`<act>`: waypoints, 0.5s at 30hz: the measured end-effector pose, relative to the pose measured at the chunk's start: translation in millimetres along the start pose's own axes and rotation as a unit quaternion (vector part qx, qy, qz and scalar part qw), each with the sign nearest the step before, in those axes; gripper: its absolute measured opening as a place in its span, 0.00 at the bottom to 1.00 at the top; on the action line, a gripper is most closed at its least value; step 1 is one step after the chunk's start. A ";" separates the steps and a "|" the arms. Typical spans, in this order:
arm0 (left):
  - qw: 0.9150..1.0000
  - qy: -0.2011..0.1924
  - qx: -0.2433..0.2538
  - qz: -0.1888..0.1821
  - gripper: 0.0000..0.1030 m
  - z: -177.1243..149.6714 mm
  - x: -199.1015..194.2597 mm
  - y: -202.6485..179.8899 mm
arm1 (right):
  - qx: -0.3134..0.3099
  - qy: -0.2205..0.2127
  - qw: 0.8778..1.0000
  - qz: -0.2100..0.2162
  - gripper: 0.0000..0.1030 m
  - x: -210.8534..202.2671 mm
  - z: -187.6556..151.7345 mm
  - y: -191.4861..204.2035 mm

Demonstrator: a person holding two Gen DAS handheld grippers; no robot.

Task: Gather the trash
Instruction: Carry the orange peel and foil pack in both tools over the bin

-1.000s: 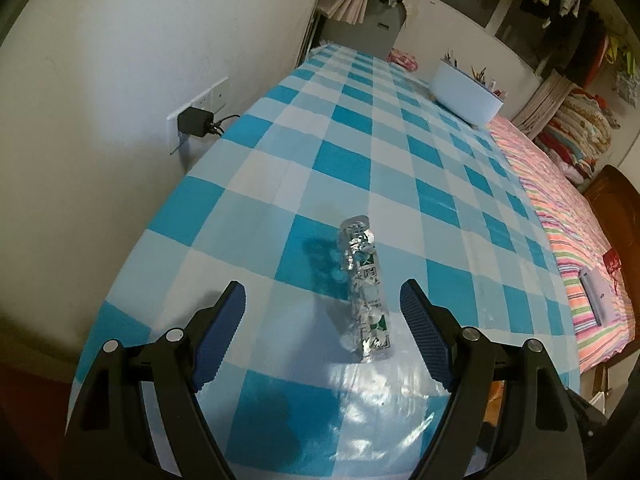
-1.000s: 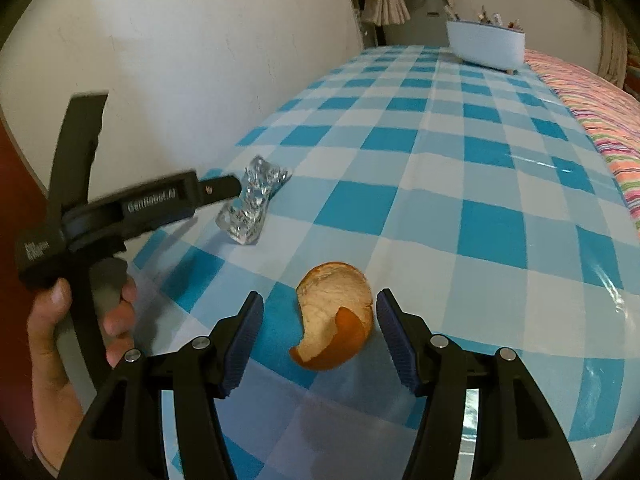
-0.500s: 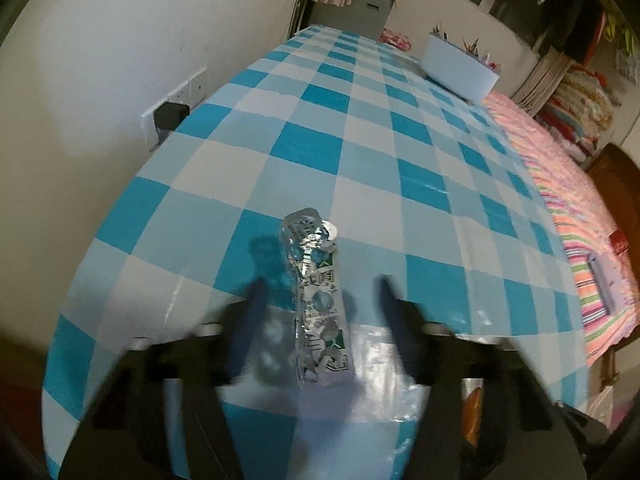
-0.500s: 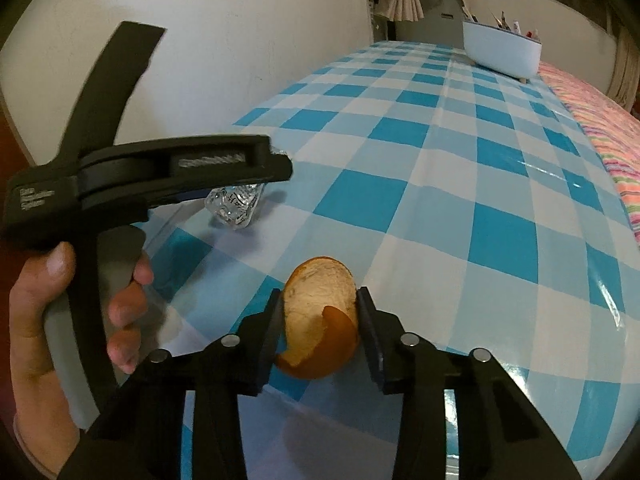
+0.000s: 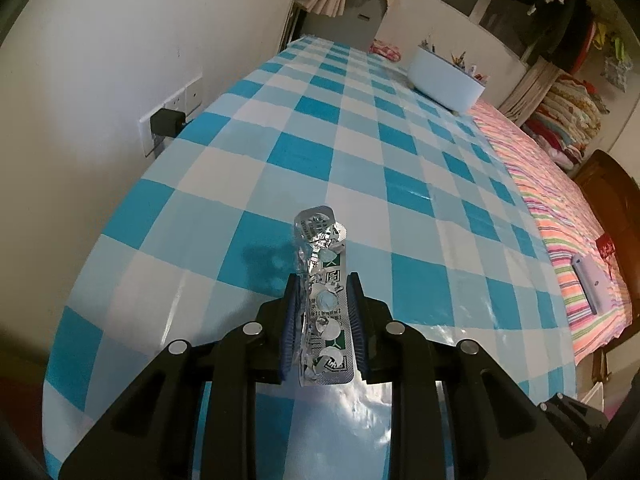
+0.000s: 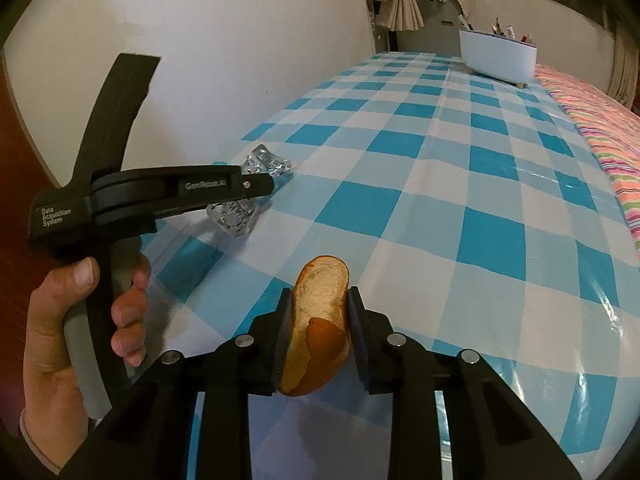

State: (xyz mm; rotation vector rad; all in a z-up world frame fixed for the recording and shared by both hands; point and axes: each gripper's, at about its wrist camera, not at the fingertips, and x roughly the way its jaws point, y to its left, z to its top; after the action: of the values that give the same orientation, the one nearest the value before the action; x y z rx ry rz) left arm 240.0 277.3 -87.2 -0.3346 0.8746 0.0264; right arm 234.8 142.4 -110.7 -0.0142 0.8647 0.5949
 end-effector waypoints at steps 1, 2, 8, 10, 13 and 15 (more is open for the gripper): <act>1.000 -0.002 0.002 0.000 0.22 -0.7 -1.9 -1.3 | 0.000 0.000 1.000 0.000 0.26 -1.1 -0.2 -0.9; 1.000 -0.003 0.004 -0.001 0.22 -2.4 -3.6 -3.2 | 0.001 -0.001 1.000 0.001 0.26 -2.3 -0.6 -2.1; 1.000 -0.006 0.023 -0.003 0.22 -13.0 -10.1 -22.6 | 0.011 -0.007 1.000 -0.001 0.26 -13.6 -3.3 -15.3; 1.000 -0.008 0.029 -0.004 0.22 -15.7 -12.2 -30.3 | 0.013 -0.009 1.000 -0.002 0.26 -18.8 -4.6 -20.4; 0.999 -0.010 0.040 -0.006 0.22 -20.5 -16.9 -43.2 | 0.017 -0.014 1.000 -0.004 0.26 -26.8 -7.0 -27.0; 0.999 -0.011 0.047 -0.009 0.22 -23.6 -19.7 -52.4 | 0.019 -0.016 1.000 -0.005 0.26 -31.3 -8.4 -30.9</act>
State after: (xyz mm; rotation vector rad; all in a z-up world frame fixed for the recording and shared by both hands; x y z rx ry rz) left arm 218.0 222.8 -71.8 -0.2541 0.8480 -0.0271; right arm 228.6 99.2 -100.7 0.0267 0.8442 0.5683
